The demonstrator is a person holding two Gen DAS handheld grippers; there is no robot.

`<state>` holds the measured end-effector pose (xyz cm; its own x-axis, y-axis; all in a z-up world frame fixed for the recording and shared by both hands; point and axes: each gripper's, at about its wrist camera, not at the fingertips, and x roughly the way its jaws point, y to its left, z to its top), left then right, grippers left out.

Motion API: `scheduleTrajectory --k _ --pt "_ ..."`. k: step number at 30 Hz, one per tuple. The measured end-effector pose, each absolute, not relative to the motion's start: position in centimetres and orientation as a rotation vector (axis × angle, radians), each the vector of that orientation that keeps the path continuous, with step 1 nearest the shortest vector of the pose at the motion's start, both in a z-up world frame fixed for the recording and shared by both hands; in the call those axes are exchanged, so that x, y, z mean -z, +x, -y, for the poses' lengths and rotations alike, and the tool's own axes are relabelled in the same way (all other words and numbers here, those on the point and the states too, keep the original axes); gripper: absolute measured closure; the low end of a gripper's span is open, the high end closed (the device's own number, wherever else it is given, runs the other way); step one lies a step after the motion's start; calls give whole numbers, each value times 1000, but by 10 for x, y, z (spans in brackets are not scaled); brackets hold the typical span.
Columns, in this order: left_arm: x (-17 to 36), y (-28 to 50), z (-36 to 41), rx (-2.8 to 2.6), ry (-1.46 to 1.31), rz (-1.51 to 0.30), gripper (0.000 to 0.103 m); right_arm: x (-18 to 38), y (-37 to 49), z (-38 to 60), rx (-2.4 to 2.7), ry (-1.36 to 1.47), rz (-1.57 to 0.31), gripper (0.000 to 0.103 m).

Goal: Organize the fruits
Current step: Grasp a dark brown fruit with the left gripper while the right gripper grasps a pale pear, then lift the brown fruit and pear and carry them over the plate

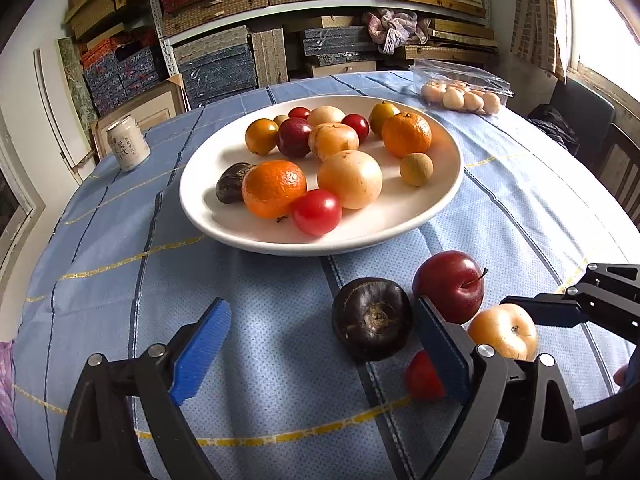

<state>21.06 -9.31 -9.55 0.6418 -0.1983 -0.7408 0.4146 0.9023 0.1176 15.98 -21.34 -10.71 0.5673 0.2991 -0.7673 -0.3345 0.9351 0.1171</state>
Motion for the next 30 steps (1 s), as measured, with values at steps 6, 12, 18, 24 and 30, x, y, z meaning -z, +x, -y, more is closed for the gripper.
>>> scheduleTrajectory --k 6,12,18,24,30 --pt "97 211 83 338 310 -801 10 108 160 215 -377 -28 -887 55" --pt "94 218 89 349 298 -797 11 108 161 215 -377 -27 -882 55" --pt "98 226 99 326 300 -809 14 108 161 215 -376 -29 -880 55" --pt "103 229 97 352 280 -852 47 107 160 215 -381 -26 -877 58" --pt "103 222 100 366 291 -840 62 107 160 220 -359 -10 -872 59"
